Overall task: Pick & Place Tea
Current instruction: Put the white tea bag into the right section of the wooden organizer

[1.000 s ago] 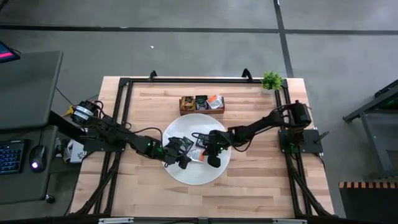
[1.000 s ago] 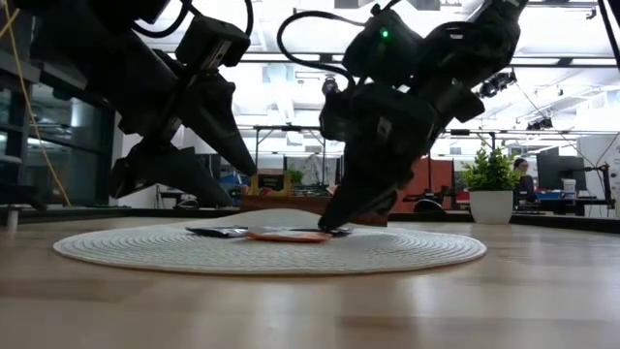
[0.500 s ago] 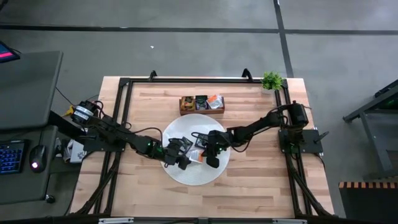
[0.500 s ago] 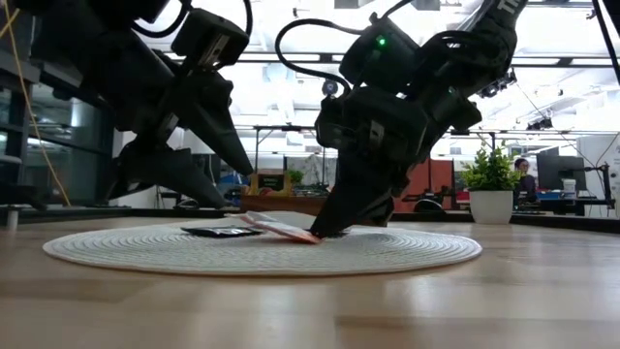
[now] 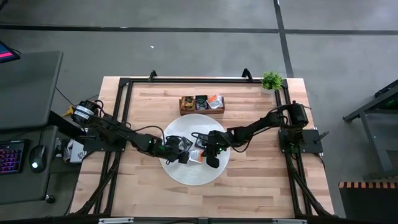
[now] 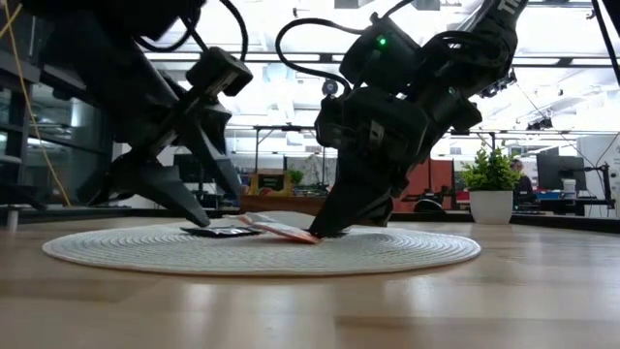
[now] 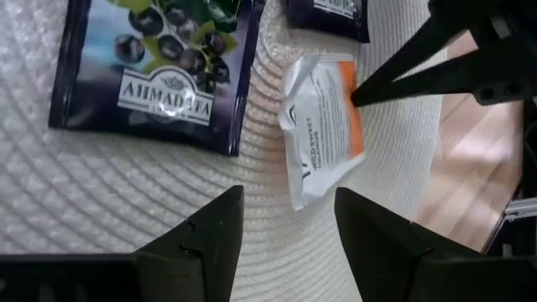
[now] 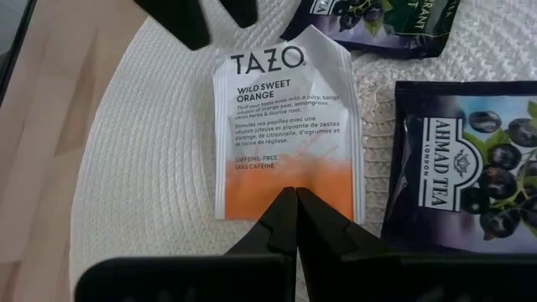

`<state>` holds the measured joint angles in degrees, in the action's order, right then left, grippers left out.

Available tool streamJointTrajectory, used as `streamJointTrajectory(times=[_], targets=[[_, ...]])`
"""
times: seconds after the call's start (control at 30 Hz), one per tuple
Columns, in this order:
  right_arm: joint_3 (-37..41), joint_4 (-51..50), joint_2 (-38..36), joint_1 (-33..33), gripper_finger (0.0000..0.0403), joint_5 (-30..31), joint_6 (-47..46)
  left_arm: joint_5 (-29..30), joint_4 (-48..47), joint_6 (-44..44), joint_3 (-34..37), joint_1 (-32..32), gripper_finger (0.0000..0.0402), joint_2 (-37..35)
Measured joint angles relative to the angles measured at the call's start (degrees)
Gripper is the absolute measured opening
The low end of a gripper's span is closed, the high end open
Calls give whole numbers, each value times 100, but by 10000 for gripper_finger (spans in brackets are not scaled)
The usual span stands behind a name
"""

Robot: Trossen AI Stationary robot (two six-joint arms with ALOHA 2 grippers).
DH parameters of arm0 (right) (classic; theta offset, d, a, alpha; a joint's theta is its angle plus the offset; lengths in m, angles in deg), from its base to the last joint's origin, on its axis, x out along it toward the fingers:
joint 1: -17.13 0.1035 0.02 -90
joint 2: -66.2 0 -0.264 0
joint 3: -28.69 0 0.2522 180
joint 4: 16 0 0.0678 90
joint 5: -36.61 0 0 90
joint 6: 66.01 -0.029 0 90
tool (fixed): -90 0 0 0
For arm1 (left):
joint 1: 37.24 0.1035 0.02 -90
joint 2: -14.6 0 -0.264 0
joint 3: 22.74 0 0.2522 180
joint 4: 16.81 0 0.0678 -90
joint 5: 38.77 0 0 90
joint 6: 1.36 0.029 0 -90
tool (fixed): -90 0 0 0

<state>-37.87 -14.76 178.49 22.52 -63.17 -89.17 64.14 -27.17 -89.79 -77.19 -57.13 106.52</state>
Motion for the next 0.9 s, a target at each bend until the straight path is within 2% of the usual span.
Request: streamJointTrajectory(times=[0.33,0.57,0.9], targets=[[4,28,0,2,0,17,-20,-507,68,307,0,392,186,0],[4,41,0,2,0,18,-20,-319,66,309,0,470,186,1],[4,85,4,-3,0,41,-20,-765,184,481,-132,617,186,299]])
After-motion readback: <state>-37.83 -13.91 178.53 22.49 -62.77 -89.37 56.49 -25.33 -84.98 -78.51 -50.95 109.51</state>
